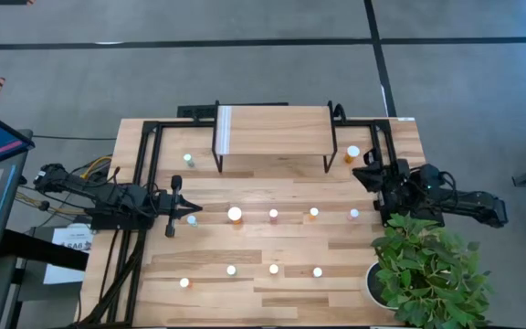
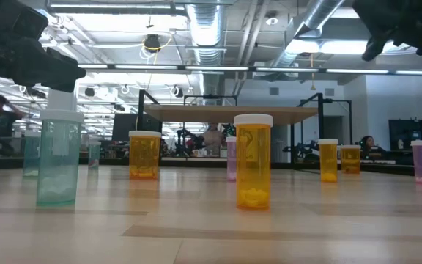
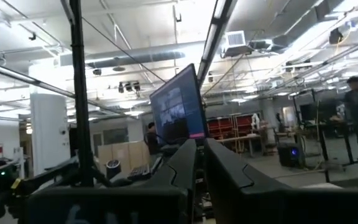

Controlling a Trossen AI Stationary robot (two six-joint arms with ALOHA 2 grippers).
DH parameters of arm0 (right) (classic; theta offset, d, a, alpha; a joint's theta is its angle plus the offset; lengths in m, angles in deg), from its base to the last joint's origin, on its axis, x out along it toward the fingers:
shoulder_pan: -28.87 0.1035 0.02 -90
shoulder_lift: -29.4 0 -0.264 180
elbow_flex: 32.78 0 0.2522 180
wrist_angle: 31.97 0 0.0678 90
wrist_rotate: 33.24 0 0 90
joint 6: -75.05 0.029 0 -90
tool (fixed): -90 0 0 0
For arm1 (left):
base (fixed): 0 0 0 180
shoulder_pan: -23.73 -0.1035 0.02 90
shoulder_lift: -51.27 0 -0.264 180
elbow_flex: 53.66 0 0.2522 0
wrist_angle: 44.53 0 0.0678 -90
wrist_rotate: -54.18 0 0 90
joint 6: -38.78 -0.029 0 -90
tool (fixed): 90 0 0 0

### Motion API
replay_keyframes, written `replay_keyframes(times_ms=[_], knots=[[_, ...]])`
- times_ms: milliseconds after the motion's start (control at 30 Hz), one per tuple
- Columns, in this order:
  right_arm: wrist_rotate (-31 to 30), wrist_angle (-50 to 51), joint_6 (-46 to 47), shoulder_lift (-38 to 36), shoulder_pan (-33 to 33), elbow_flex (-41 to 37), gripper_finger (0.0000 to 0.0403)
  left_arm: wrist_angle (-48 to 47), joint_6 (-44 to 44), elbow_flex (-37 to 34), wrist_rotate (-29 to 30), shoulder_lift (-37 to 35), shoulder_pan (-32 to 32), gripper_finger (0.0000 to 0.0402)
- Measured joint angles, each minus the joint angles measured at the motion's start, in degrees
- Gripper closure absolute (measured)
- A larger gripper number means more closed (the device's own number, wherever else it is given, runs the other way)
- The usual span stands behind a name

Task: Pick and place medicine bottles onto shelf by color
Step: Put the top big orange pill bottle on the shelf

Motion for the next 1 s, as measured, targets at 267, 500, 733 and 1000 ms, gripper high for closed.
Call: replay_keyframes(times_ms=[267,500,733,1000], knots=[[-14.3,19.1,-1.7,2.1,6.4,9.0,0.0344,0.0,0.0,0.0,0.0,0.0,0.0,0.04],[-36.7,21.2,-6.0,13.8,15.1,13.4,0.0344,0.0,0.0,0.0,0.0,0.0,0.0,0.04],[-61.3,23.4,-8.8,23.8,22.2,17.4,0.0344,0.0,0.0,0.0,0.0,0.0,0.0,0.04],[-78.0,30.0,-3.5,24.7,23.6,16.4,0.0344,0.0,0.0,0.0,0.0,0.0,0.0,0.04]])
